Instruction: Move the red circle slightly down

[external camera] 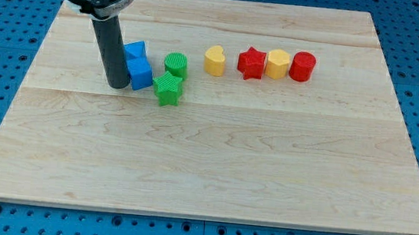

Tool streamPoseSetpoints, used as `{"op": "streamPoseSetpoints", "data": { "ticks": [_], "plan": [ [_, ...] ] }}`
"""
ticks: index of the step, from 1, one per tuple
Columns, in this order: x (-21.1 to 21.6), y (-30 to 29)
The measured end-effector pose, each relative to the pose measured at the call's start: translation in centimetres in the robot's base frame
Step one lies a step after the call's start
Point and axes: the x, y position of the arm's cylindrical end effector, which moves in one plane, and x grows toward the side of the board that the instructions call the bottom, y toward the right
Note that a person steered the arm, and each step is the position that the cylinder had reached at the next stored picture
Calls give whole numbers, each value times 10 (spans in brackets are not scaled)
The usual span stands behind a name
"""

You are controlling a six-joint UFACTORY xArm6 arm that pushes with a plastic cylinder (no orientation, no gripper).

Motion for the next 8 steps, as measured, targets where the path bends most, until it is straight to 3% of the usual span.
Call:
{"op": "streamPoseSetpoints", "data": {
  "ticks": [1,2,3,4,6,7,8],
  "plan": [
    [12,-8],
    [64,10],
    [97,81],
    [94,174],
    [-7,375],
    [-81,433],
    [-122,386]
  ]
}}
